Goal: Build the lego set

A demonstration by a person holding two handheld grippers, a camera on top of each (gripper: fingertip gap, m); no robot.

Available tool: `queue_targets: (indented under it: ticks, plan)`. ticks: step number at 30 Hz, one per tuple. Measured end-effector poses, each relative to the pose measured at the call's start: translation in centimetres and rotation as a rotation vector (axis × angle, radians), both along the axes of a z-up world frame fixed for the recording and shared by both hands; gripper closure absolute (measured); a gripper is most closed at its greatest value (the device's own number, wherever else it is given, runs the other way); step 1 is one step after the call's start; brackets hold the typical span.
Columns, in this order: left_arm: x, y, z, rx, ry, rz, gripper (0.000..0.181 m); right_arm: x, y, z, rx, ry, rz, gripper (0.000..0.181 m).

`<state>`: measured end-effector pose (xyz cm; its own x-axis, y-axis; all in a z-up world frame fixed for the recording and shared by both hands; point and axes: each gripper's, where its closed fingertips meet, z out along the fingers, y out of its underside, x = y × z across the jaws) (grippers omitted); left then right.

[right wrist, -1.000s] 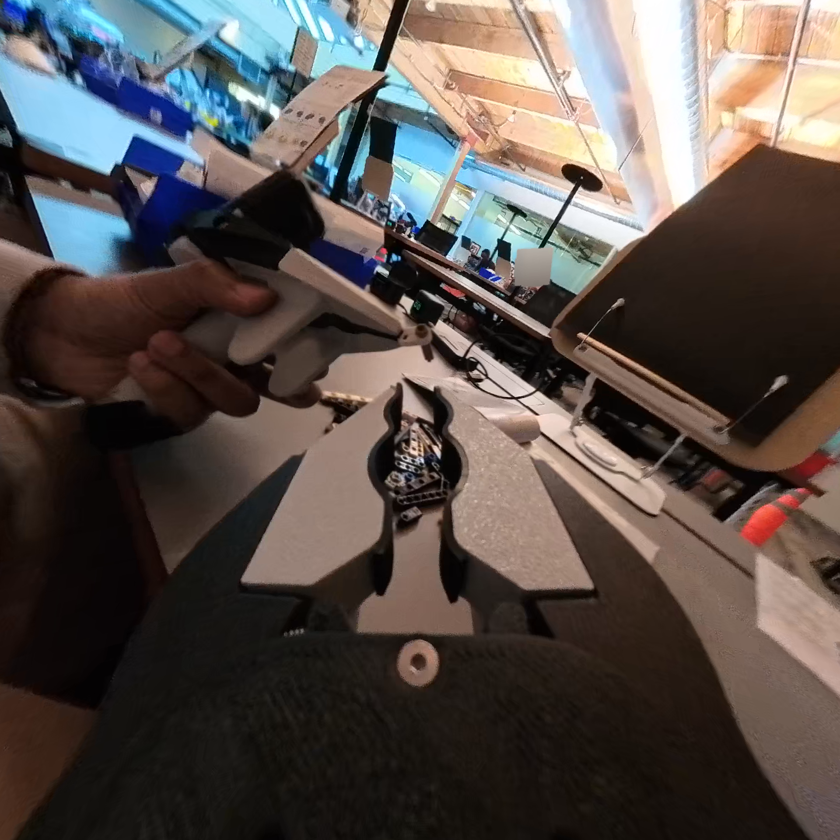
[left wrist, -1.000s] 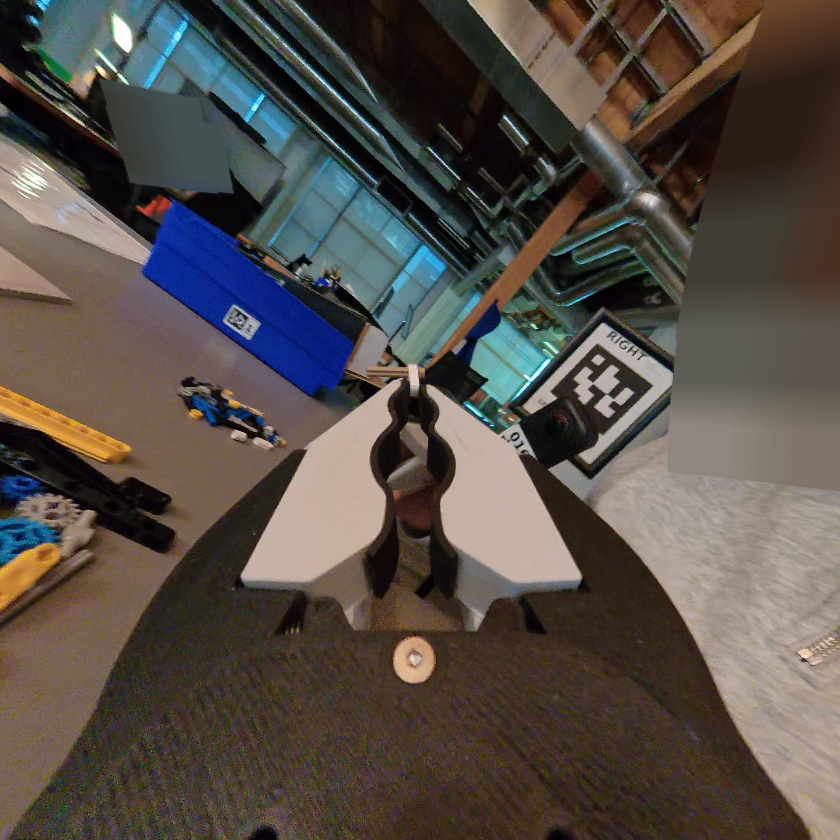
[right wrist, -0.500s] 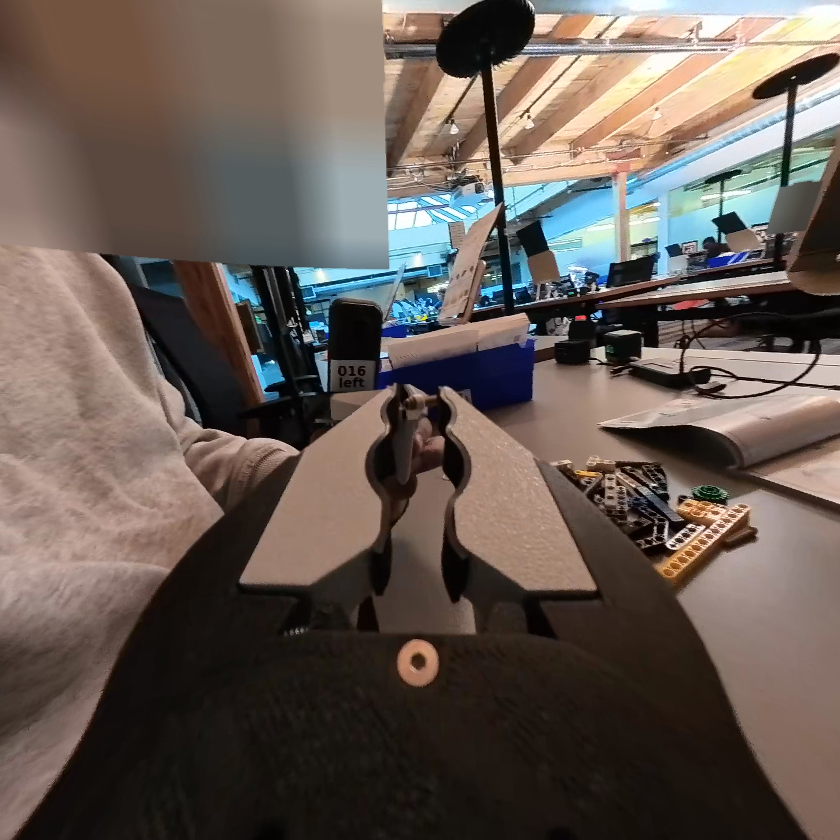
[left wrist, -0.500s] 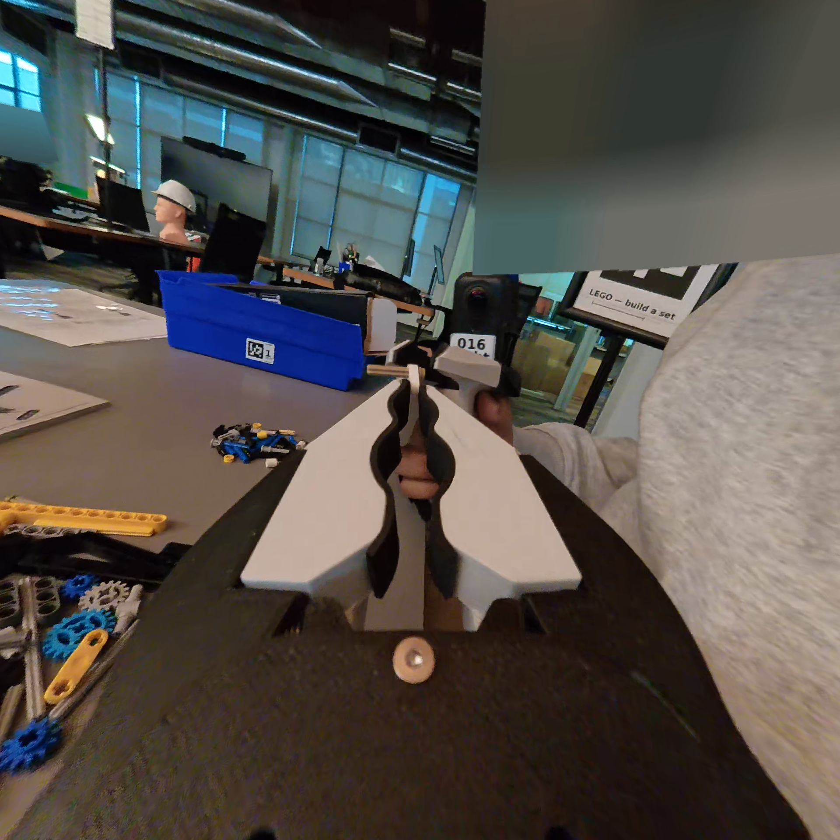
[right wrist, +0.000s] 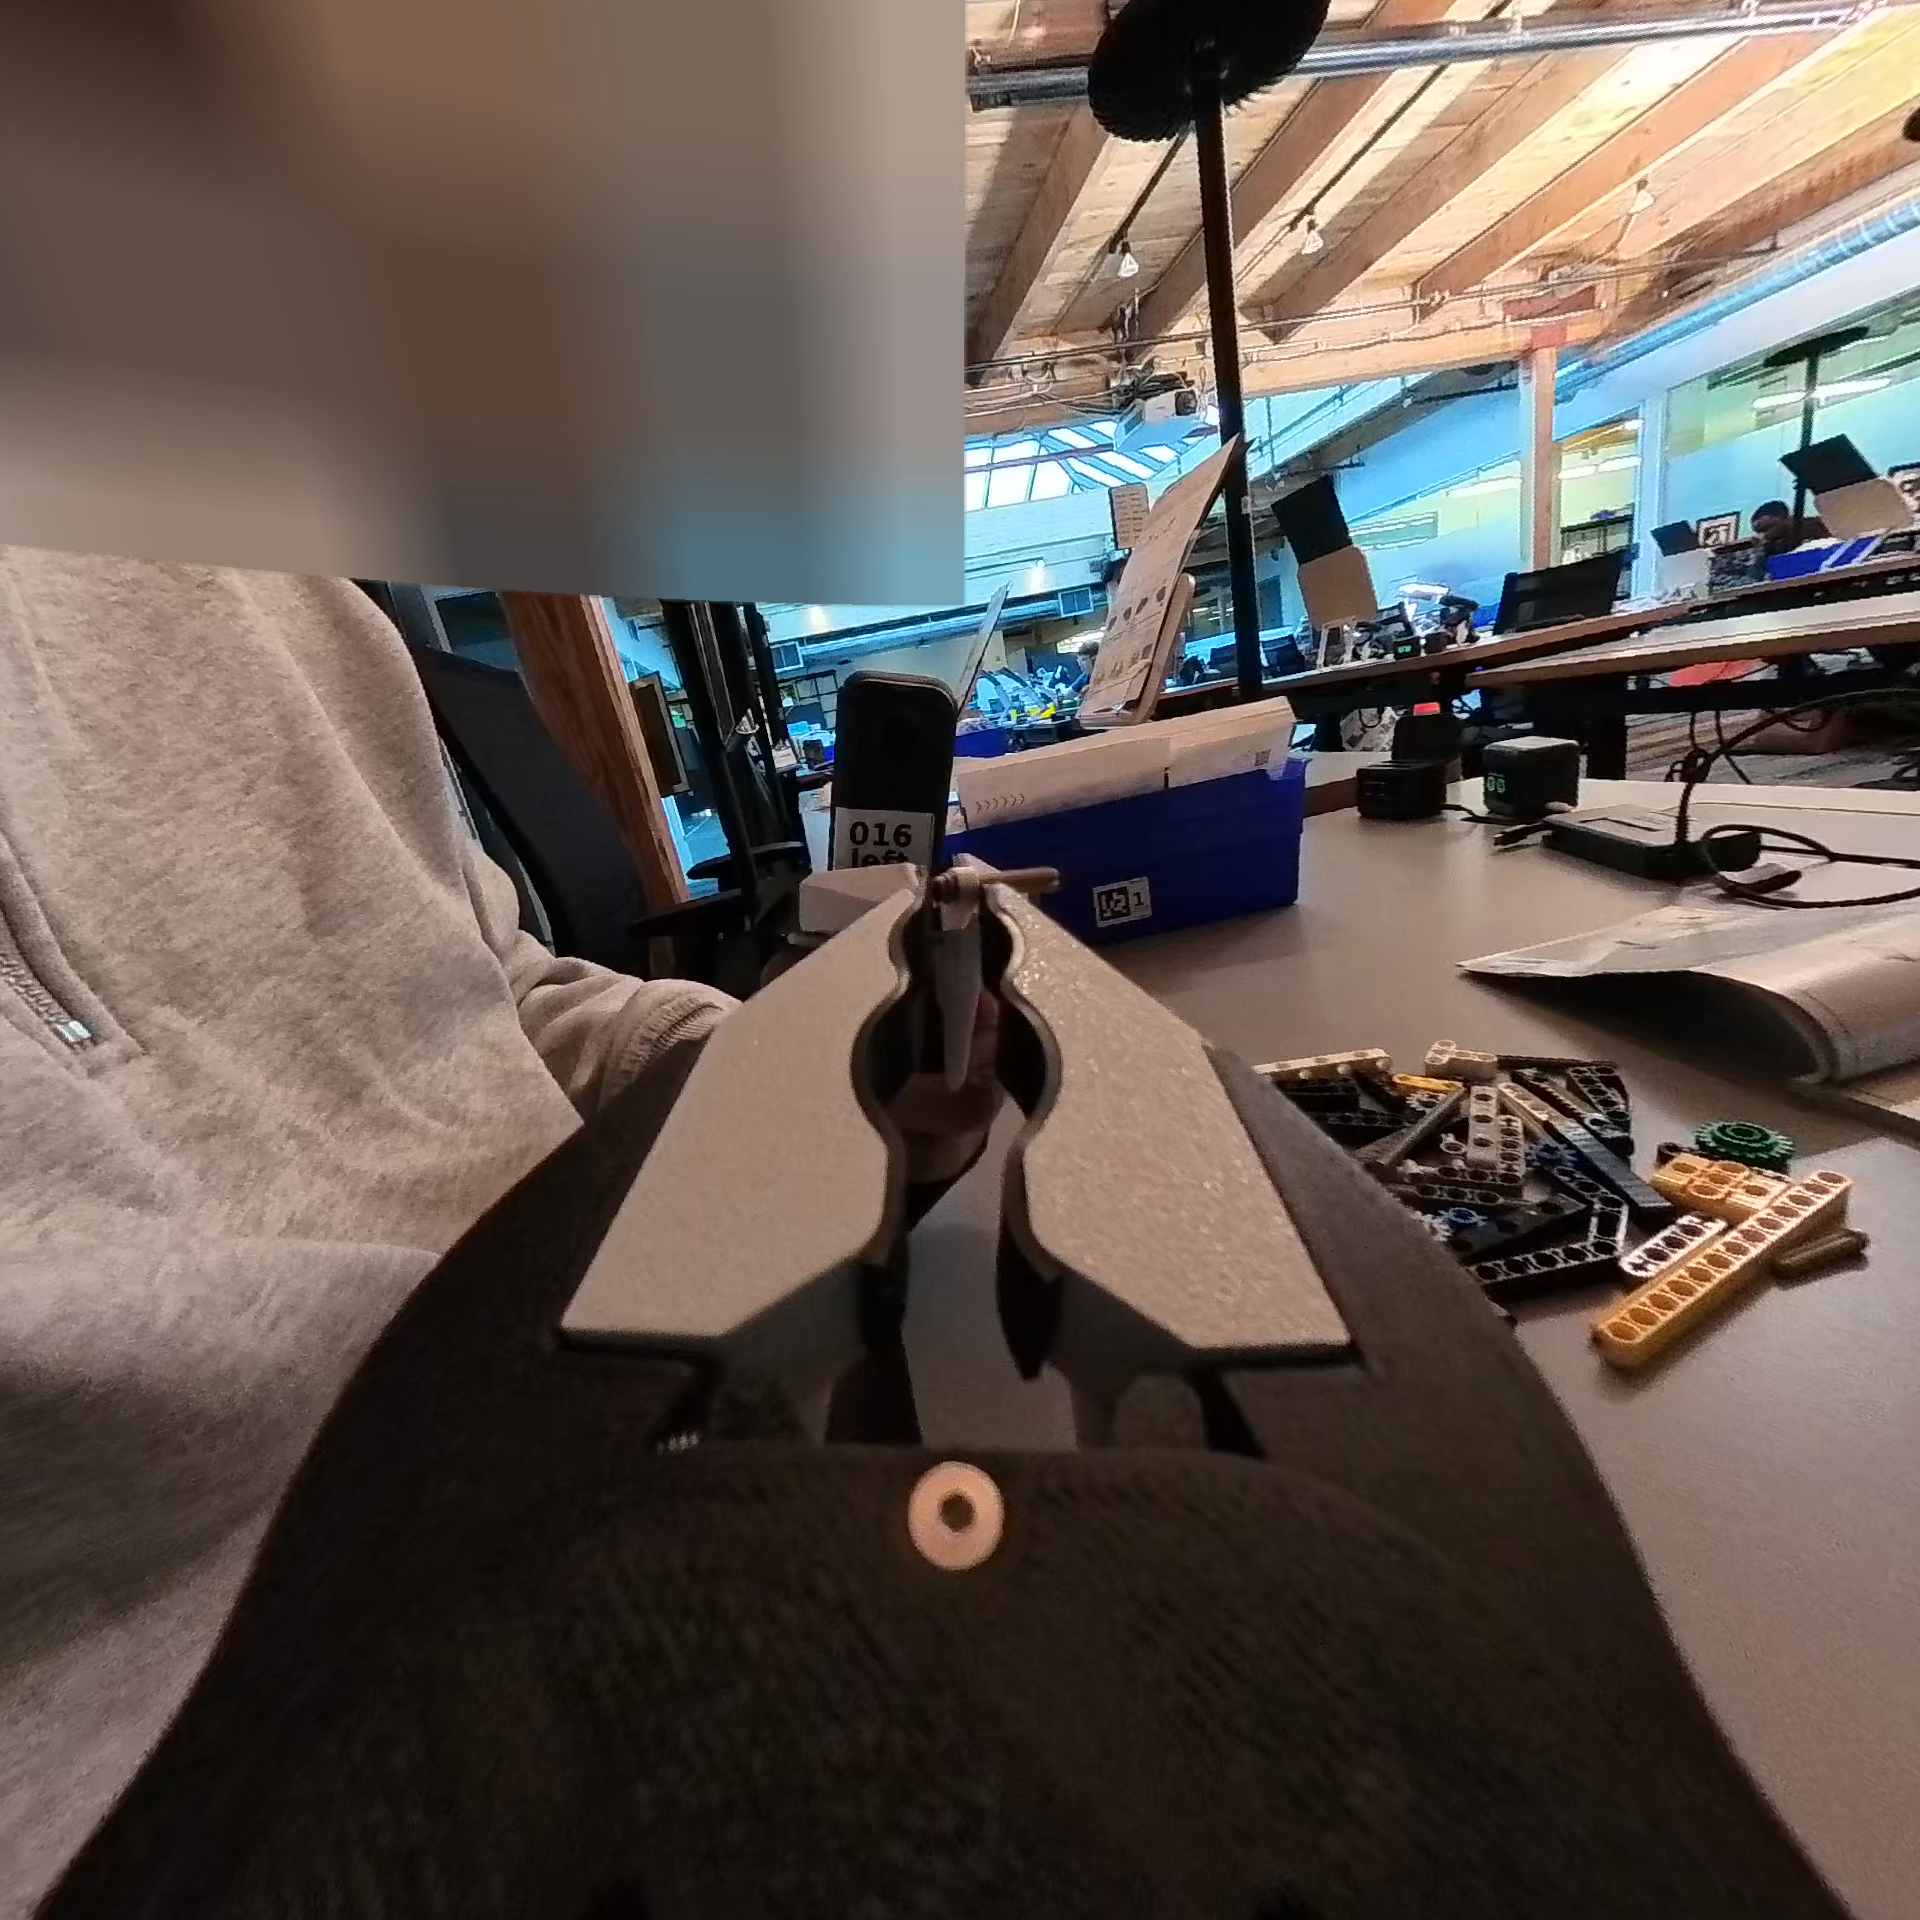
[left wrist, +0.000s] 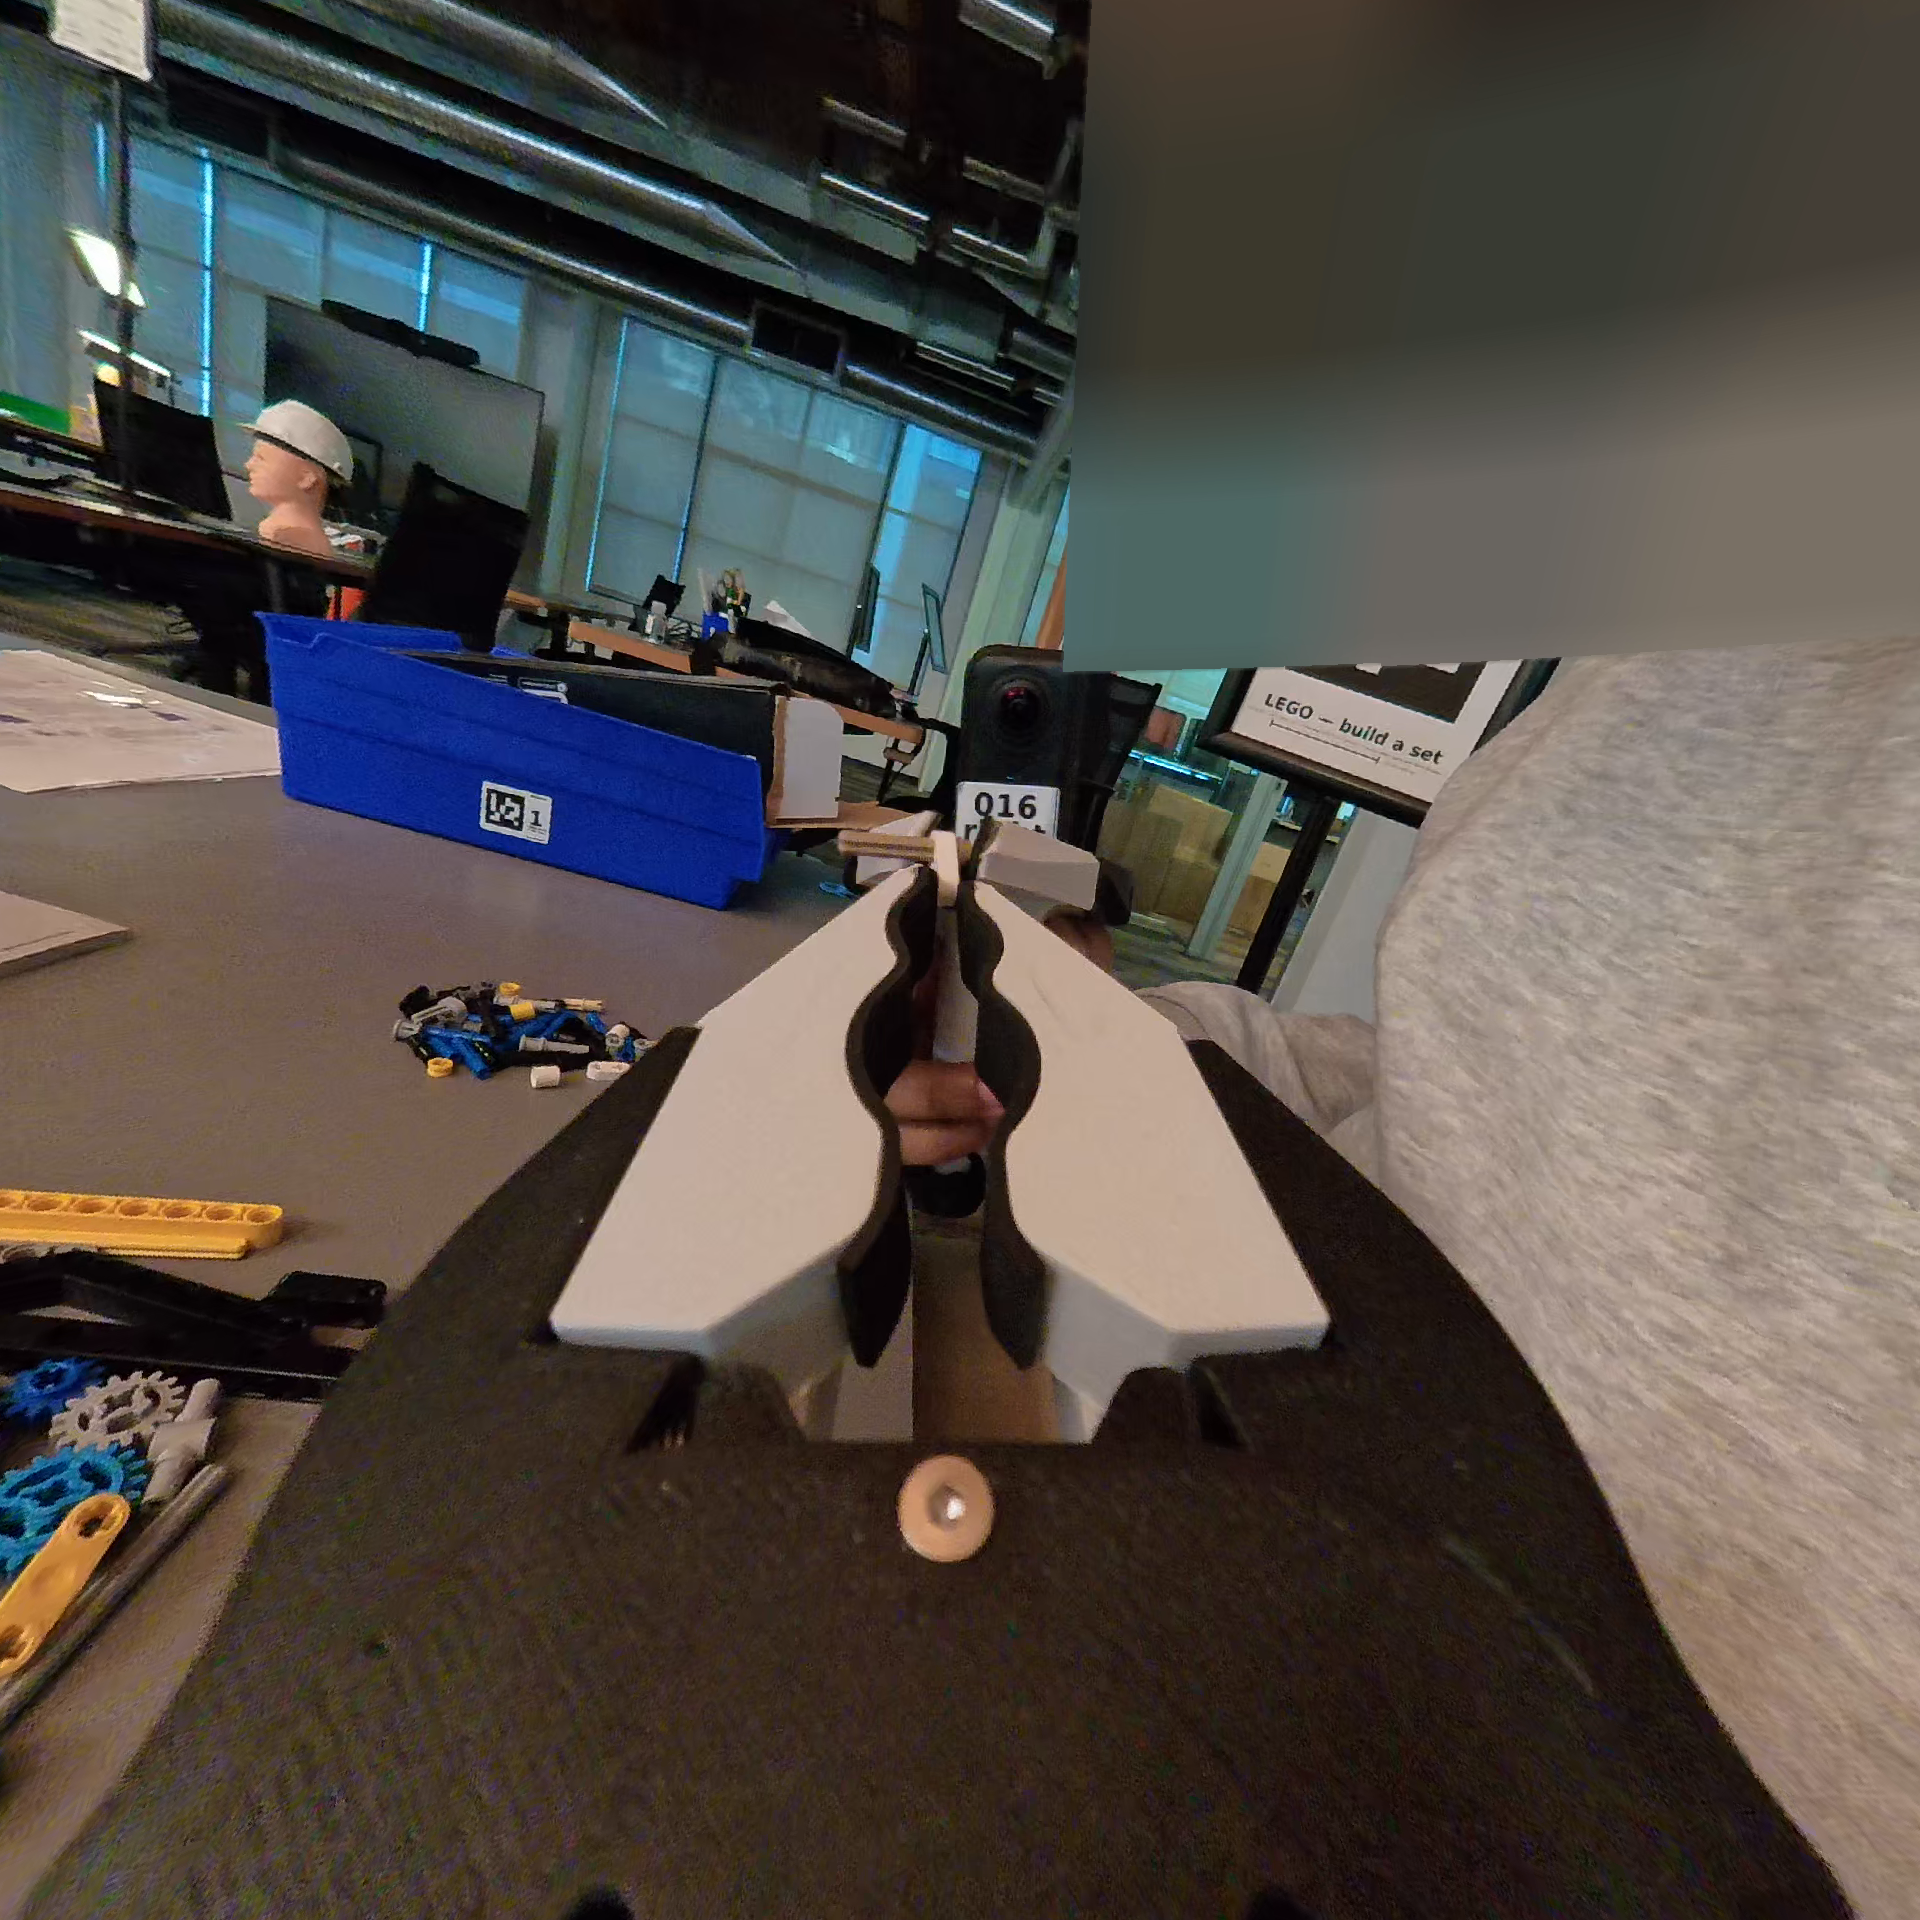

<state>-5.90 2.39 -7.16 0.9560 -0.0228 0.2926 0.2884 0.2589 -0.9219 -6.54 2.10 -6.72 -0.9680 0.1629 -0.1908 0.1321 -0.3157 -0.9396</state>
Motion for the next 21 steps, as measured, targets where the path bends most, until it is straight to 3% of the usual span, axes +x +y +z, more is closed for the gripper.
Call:
queue_targets:
  ticks: [12,21]
  plan:
    - [-0.1,0.2,-0.6,-0.023,-0.029,-0.014,0.179,0.0,0.1,-0.2,0.026,0.009,0.001,0.176]
    - [-0.5,0.3,-1.2,-0.082,0.031,0.036,0.166,-0.8,0.3,-1.4,0.119,0.031,-0.053,0.176]
